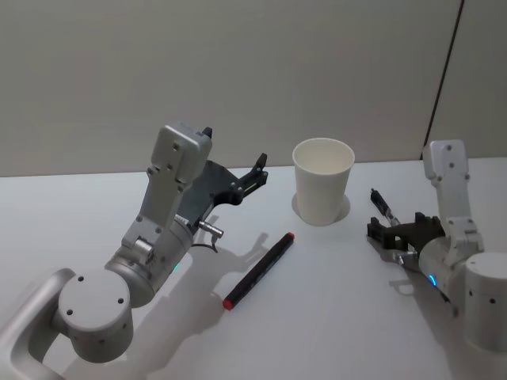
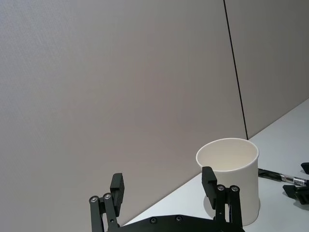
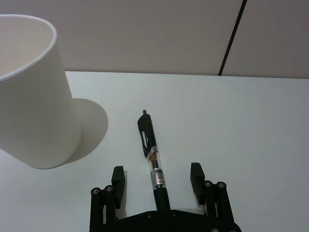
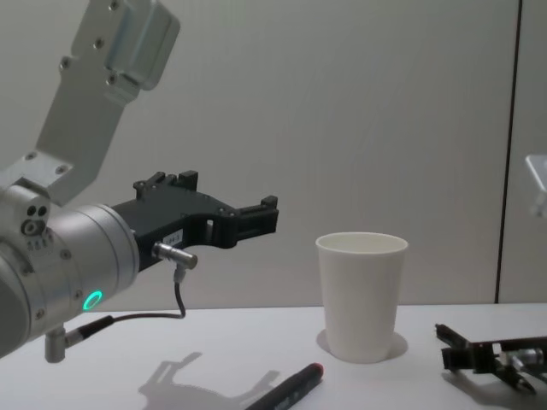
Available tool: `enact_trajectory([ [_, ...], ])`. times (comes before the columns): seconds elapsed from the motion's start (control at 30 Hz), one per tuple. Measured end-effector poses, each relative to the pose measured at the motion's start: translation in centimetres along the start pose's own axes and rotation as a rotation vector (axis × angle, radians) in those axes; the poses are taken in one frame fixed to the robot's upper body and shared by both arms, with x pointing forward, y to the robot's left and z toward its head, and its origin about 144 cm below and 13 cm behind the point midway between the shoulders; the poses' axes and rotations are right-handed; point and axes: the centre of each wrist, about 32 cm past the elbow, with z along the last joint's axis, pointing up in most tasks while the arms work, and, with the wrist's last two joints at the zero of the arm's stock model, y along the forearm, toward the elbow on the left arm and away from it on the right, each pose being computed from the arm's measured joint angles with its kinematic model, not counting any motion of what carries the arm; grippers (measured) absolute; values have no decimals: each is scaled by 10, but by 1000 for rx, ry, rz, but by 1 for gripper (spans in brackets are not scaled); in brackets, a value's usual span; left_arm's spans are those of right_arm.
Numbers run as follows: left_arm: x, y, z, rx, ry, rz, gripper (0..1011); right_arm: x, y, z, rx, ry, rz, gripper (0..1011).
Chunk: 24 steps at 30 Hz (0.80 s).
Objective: Place the pen into the pen holder.
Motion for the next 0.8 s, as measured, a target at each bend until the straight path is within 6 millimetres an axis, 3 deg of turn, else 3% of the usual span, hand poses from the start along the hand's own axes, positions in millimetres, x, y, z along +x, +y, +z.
enact_trajectory([
  [0.8, 0, 0, 0, 0, 0, 0, 1001, 0, 1, -1, -2, 1, 0, 701],
])
